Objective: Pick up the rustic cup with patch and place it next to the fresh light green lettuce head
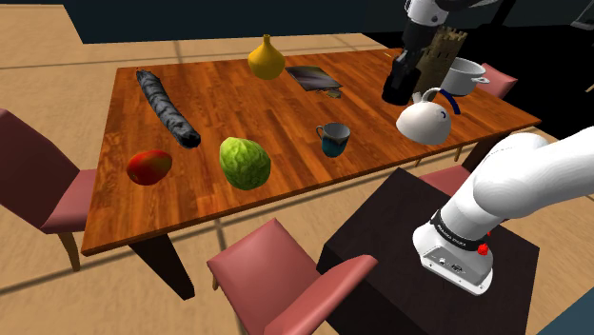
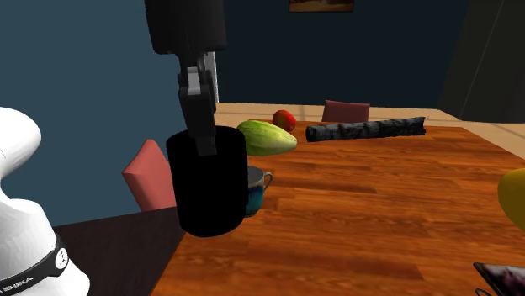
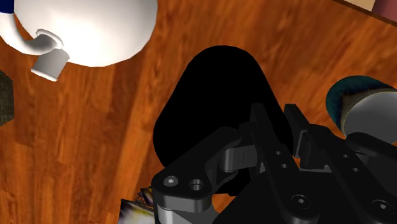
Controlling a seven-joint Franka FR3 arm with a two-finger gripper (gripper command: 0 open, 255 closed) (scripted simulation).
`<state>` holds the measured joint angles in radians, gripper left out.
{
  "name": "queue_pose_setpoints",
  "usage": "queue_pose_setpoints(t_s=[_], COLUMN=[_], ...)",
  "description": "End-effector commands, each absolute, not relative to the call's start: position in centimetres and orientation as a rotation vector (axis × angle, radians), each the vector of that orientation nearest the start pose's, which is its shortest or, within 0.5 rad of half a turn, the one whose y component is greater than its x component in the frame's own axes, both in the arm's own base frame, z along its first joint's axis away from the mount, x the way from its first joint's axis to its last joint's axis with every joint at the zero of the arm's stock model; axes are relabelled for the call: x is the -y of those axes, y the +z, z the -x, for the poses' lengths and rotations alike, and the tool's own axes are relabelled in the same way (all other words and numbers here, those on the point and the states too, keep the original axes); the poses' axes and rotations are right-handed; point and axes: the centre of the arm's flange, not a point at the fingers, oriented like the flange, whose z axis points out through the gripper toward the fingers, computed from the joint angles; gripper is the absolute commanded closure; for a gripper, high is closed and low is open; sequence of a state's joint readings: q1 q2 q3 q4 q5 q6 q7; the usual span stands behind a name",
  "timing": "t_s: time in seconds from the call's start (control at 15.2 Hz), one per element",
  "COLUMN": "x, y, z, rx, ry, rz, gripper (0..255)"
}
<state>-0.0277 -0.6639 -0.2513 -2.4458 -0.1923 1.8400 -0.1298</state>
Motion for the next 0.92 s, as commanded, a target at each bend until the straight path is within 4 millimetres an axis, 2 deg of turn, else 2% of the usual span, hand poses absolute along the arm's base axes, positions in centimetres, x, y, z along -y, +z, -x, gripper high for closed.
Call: queue_pose_setpoints(t_s=[0.0, 0.13, 0.86], x=[12.4, 12.4, 1.7], y=[53.4, 54.1, 54.2], z=[-34.1, -34.1, -43.9], rx=[-0.085, -0.085, -0.085], ry=[-0.063, -0.063, -0.063], rz=[3.180, 3.180, 3.180], gripper=[255, 255, 255])
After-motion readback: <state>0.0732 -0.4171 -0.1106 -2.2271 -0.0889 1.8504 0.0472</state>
